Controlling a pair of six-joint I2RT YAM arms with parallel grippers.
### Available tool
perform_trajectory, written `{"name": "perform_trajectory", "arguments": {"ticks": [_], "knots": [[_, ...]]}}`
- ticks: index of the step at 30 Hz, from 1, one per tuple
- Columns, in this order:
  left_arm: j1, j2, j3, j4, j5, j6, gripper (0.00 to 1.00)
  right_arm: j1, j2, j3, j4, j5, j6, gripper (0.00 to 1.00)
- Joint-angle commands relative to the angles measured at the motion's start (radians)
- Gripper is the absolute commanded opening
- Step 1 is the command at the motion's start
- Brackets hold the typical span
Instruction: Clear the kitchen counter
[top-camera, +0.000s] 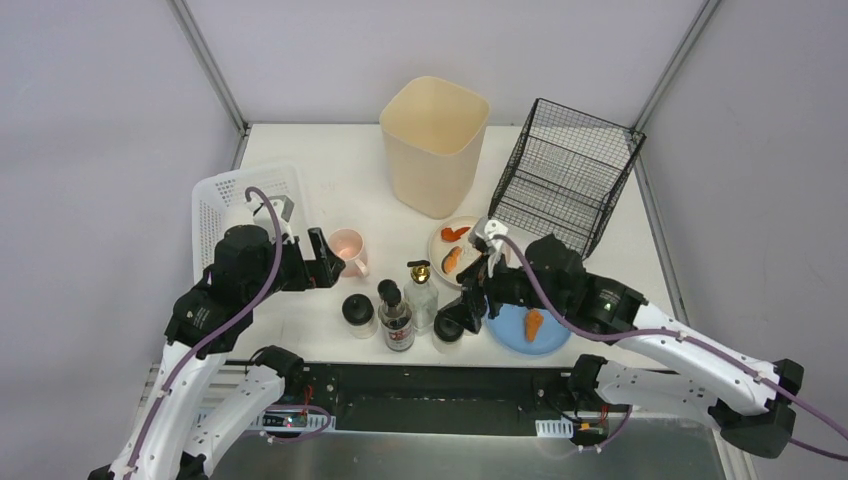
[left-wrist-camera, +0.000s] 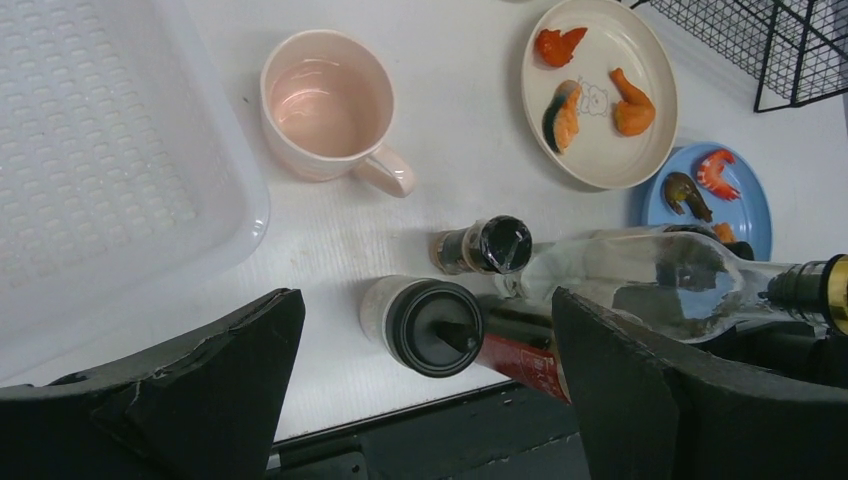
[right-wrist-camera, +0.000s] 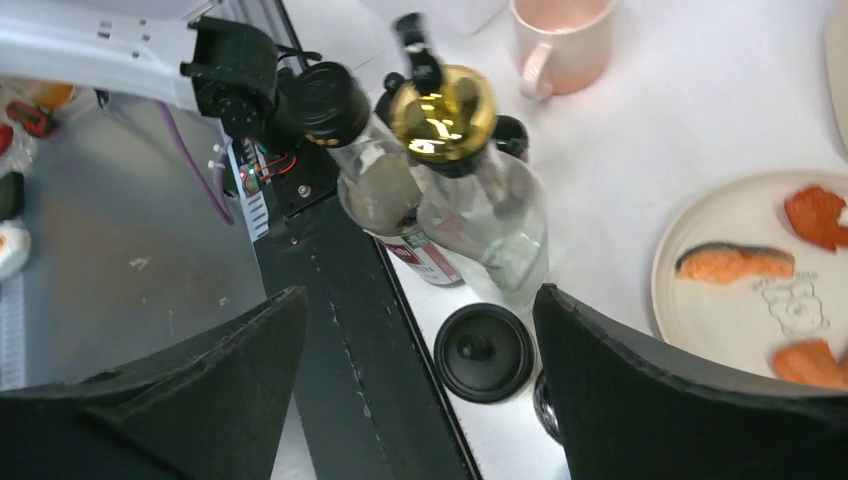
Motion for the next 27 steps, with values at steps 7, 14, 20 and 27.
{"name": "perform_trajectory", "arguments": {"ticks": [7,14,20,27], "knots": [[0.009,-0.043,-0.072,0.026,0.061,-0.024,1.00,0.106,0.029,-0.076,0.306,0.118,-0.264,0.84],[0.009,-0.063,-0.115,0.055,0.084,-0.041,1.00,0.115,0.073,-0.113,0.436,0.146,-0.294,0.84],[0.009,-0.079,-0.142,0.082,0.101,-0.049,1.00,0.114,0.114,-0.131,0.508,0.157,-0.288,0.83],[0.009,-0.100,-0.163,0.102,0.111,-0.051,1.00,0.115,0.137,-0.174,0.610,0.177,-0.276,0.82]]}}
